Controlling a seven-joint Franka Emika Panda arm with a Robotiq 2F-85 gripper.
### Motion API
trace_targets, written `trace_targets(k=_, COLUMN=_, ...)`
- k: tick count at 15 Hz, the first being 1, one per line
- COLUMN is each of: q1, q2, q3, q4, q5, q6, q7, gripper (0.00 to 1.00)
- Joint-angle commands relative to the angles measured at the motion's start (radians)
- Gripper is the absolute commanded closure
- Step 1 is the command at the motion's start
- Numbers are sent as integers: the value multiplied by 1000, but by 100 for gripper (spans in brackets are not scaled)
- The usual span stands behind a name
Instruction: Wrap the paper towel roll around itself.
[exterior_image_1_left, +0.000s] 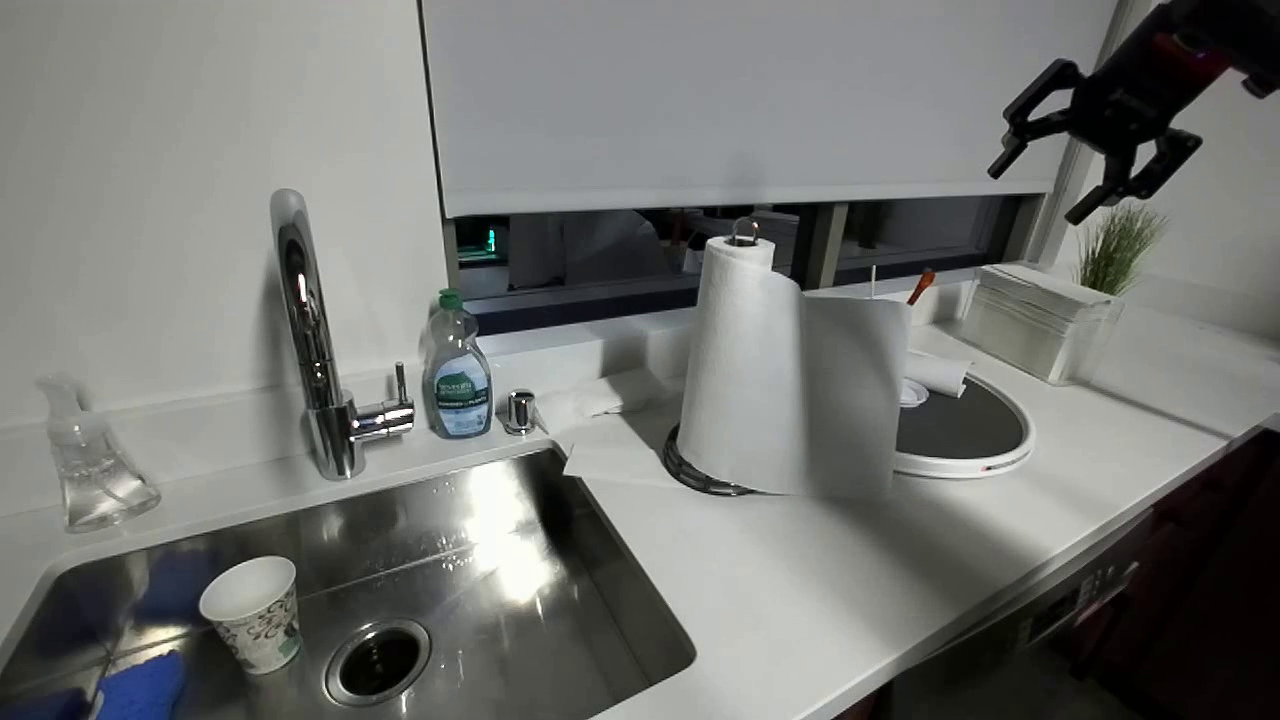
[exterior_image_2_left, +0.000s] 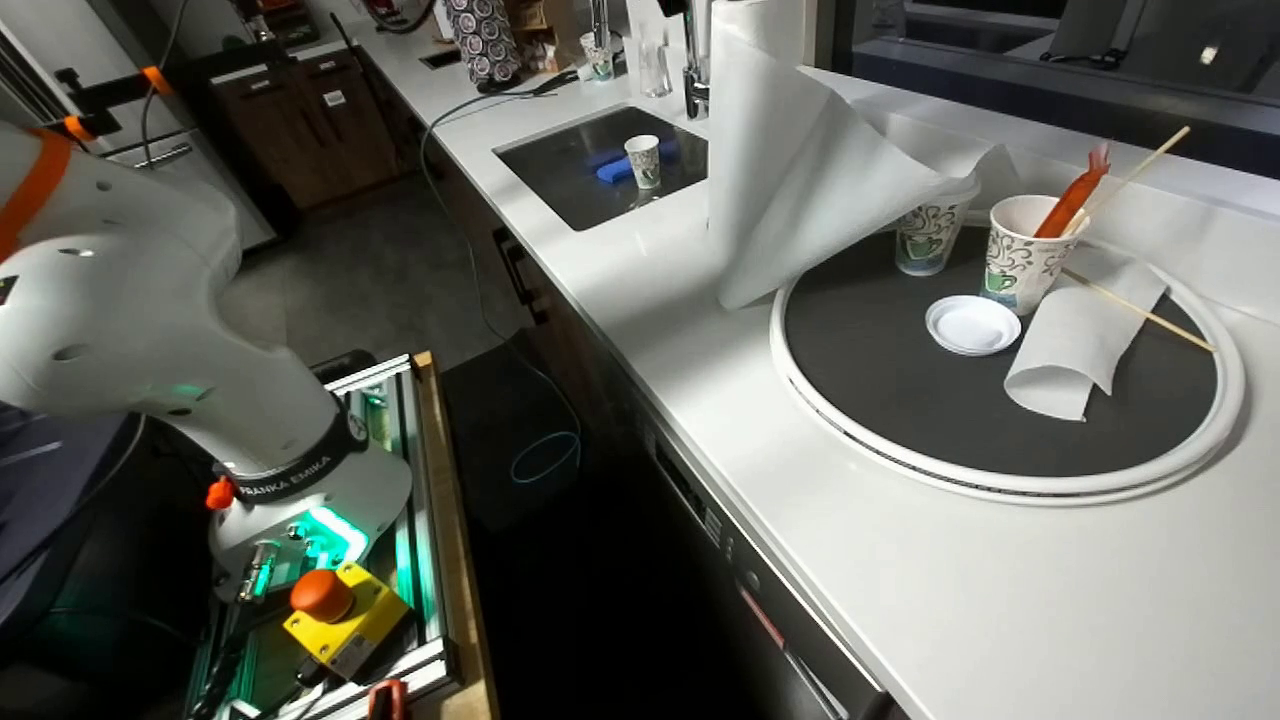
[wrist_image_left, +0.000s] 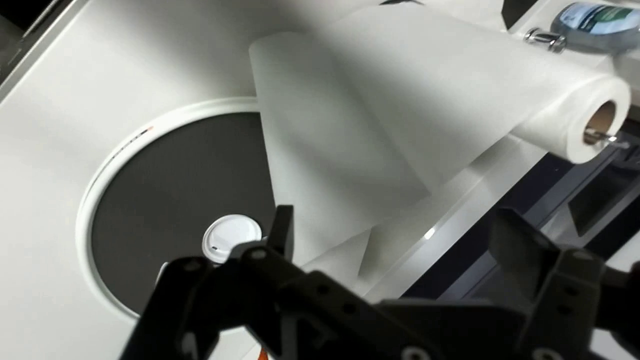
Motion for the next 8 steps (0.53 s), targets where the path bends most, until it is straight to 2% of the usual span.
trace_targets(k=1, q1=-20, q2=218, q3=-38, q4=196, q5=-53, q6=-93, q7=9, gripper=0)
trace_targets(k=3, q1=-32, q2=305, q3=-32, q4=269, q5=-98, q6=-99, q7=59, gripper=0)
trace_targets(k=4, q1=-15, q2=200, q3=-45, q4=164, q5=-63, q6=-49, q7=12, gripper=0)
trace_targets(k=6, q1=-15, q2=281, q3=-49, q4=226, q5=-81, q6=-50, q7=25, gripper=0)
trace_targets(k=8, q1=-14, q2=312, q3=-49, q4=251, q5=-86, q6=-53, q7=31, gripper=0)
